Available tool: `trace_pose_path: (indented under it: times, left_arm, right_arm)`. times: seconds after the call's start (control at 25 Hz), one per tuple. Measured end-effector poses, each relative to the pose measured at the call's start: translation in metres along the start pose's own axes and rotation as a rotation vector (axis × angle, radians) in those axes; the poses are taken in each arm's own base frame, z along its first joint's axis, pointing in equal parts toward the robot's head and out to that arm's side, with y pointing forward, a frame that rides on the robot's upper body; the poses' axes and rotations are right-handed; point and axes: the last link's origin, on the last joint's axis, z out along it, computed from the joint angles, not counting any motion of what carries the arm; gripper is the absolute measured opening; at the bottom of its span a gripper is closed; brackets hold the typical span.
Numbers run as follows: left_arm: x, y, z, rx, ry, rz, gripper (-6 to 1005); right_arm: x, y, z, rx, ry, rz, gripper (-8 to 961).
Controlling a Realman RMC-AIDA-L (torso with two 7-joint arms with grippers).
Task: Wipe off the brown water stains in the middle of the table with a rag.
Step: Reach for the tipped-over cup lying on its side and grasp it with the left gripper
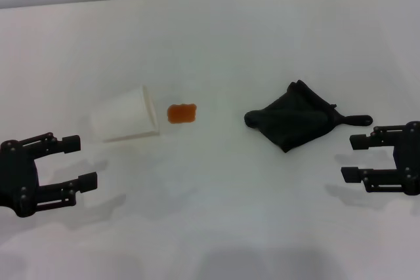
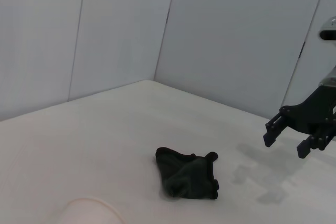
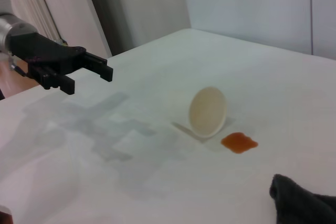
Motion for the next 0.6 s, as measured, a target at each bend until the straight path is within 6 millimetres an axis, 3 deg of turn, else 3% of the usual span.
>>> trace_pose_path:
  times: [0.6]
  left_arm:
    - [0.0000,0.0002,0.0005,-0.003,0.002,0.000,800]
  right_arm:
    - [0.0028,0.0012,0.0024,-0.003,0.005,0.012,636]
